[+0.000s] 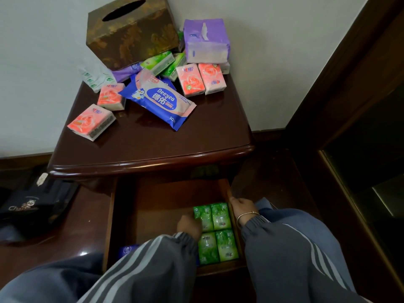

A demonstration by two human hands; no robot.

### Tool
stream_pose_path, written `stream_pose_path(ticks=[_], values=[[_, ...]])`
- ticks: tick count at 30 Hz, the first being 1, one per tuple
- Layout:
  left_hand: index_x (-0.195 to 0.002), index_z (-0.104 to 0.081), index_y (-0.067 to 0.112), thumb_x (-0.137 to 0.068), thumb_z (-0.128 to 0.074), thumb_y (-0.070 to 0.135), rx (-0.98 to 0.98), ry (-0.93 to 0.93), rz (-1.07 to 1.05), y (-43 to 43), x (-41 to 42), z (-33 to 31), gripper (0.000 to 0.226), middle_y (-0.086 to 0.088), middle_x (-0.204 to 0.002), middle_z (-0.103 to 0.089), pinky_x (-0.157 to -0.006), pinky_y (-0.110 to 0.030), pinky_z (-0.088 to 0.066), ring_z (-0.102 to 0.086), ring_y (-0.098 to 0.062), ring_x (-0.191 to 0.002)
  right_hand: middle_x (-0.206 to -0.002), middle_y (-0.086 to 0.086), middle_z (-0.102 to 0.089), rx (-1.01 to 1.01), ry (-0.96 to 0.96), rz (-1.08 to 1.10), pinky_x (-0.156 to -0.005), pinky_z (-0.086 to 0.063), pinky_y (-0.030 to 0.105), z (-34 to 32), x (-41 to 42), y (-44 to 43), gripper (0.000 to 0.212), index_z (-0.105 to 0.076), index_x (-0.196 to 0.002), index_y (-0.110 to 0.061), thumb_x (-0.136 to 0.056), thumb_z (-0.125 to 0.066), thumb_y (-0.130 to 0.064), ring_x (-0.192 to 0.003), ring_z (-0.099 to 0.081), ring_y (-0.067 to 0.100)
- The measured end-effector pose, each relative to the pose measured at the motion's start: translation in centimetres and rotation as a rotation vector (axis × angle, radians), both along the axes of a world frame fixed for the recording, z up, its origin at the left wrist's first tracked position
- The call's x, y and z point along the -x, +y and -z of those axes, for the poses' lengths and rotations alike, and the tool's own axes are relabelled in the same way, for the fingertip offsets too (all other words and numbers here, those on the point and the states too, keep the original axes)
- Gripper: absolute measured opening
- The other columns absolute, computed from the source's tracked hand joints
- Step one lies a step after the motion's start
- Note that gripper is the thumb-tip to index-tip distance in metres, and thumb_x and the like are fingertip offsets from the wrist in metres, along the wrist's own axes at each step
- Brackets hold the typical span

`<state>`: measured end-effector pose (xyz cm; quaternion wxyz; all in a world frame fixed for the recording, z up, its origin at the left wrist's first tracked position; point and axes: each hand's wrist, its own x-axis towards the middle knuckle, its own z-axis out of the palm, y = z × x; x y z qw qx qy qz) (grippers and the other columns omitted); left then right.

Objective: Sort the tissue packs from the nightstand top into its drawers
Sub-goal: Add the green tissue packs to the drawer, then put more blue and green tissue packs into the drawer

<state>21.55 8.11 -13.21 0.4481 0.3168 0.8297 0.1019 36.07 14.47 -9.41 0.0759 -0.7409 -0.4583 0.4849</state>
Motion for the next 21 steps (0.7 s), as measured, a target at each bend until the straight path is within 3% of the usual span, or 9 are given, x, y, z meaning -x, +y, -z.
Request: stream_pose_path(ticks=[3, 7, 10, 12, 13, 15, 17, 19, 21], values=[[-0.125, -0.054, -0.004, -0.100, -0.042, 0.018, 0.050, 0.026, 0.141, 0.1, -0.4, -1.6, 0.036, -0.020, -0.128, -0.059, -0.089, -0.031, -0.045, -0.057, -0.031, -0.117, -0.095, 0.019, -0.062, 0.035, 0.002, -0.042, -0.075, -0.040, 0.030, -1.4, 0.4, -0.3, 0.037, -0.064, -0.081, -0.005, -0.096, -0.043, -0.032, -0.099, -0.060, 0.033], [-0.151, -0.012, 0.004, -0.102, -0.040, 0.025, -0.103, 0.025, 0.401, 0.3, 1.1, -7.4, 0.061, -0.014, -0.154, -0.031, -0.110, -0.028, -0.032, -0.039, -0.026, -0.137, -0.117, 0.018, -0.063, 0.006, -0.073, -0.228, -0.084, -0.043, 0.029, -5.6, 0.4, -0.5, 0.042, -0.064, -0.110, -0.003, -0.097, -0.042, -0.036, -0.110, -0.058, 0.031], [-0.151, -0.024, 0.022, -0.098, -0.048, 0.035, -0.195, -0.242, 0.785, -0.1, 6.0, -16.2, 0.059, -0.001, -0.151, -0.040, -0.107, -0.013, -0.029, -0.040, -0.008, -0.135, -0.113, 0.004, -0.068, -0.215, -0.108, -0.398, -0.085, -0.045, 0.024, -11.0, -0.1, 0.3, 0.033, -0.067, -0.110, -0.016, -0.090, -0.055, -0.038, -0.107, -0.061, 0.022], [-0.142, -0.034, 0.039, -0.093, -0.055, 0.040, -0.200, -0.428, 0.876, -0.6, 10.9, -23.0, 0.053, 0.015, -0.138, -0.053, -0.099, -0.007, -0.036, -0.049, 0.006, -0.122, -0.106, -0.001, -0.071, -0.486, -0.076, -0.411, -0.083, -0.045, 0.020, -15.4, 0.0, 1.5, 0.026, -0.069, -0.106, -0.020, -0.085, -0.063, -0.035, -0.102, -0.065, 0.016], [-0.136, -0.037, 0.045, -0.090, -0.058, 0.044, -0.241, -0.417, 0.858, -0.4, 13.1, -26.1, 0.051, 0.021, -0.131, -0.057, -0.097, -0.007, -0.039, -0.052, 0.009, -0.118, -0.105, -0.001, -0.072, -0.649, -0.071, -0.392, -0.084, -0.045, 0.021, -17.5, 0.3, 2.4, 0.025, -0.069, -0.105, -0.020, -0.084, -0.065, -0.032, -0.101, -0.065, 0.016], [-0.131, -0.043, 0.046, -0.085, -0.061, 0.047, -0.434, -0.243, 0.708, 1.0, 16.8, -30.2, 0.050, 0.019, -0.125, -0.061, -0.101, -0.017, -0.042, -0.056, 0.006, -0.114, -0.108, 0.003, -0.070, -0.962, -0.125, -0.347, -0.085, -0.045, 0.028, -20.9, 1.5, 4.9, 0.027, -0.067, -0.109, -0.018, -0.084, -0.065, -0.029, -0.103, -0.063, 0.023], [-0.133, -0.046, 0.034, -0.089, -0.062, 0.033, -0.682, -0.034, 0.466, 3.6, 19.4, -31.9, 0.047, 0.007, -0.129, -0.059, -0.107, -0.031, -0.042, -0.057, -0.006, -0.116, -0.118, 0.007, -0.065, -1.179, -0.250, -0.327, -0.090, -0.043, 0.035, -23.1, 3.1, 8.0, 0.036, -0.061, -0.117, -0.017, -0.083, -0.064, -0.029, -0.110, -0.057, 0.029], [-0.138, -0.044, 0.024, -0.092, -0.059, 0.029, -0.805, 0.251, 0.343, 6.3, 20.6, -32.3, 0.048, 0.000, -0.134, -0.054, -0.105, -0.035, -0.041, -0.056, -0.019, -0.118, -0.137, 0.007, -0.050, -1.169, -0.420, -0.409, -0.100, -0.036, 0.042, -23.9, 4.6, 11.3, 0.052, -0.050, -0.130, -0.020, -0.083, -0.061, -0.037, -0.126, -0.044, 0.029], [-0.140, -0.043, 0.020, -0.092, -0.057, 0.033, -0.813, 0.539, 0.358, 9.0, 21.0, -31.6, 0.052, -0.003, -0.139, -0.052, -0.103, -0.038, -0.038, -0.054, -0.026, -0.120, -0.154, 0.002, -0.026, -0.985, -0.571, -0.524, -0.109, -0.024, 0.053, -23.4, 5.7, 14.2, 0.069, -0.030, -0.142, -0.026, -0.083, -0.055, -0.051, -0.141, -0.021, 0.029]])
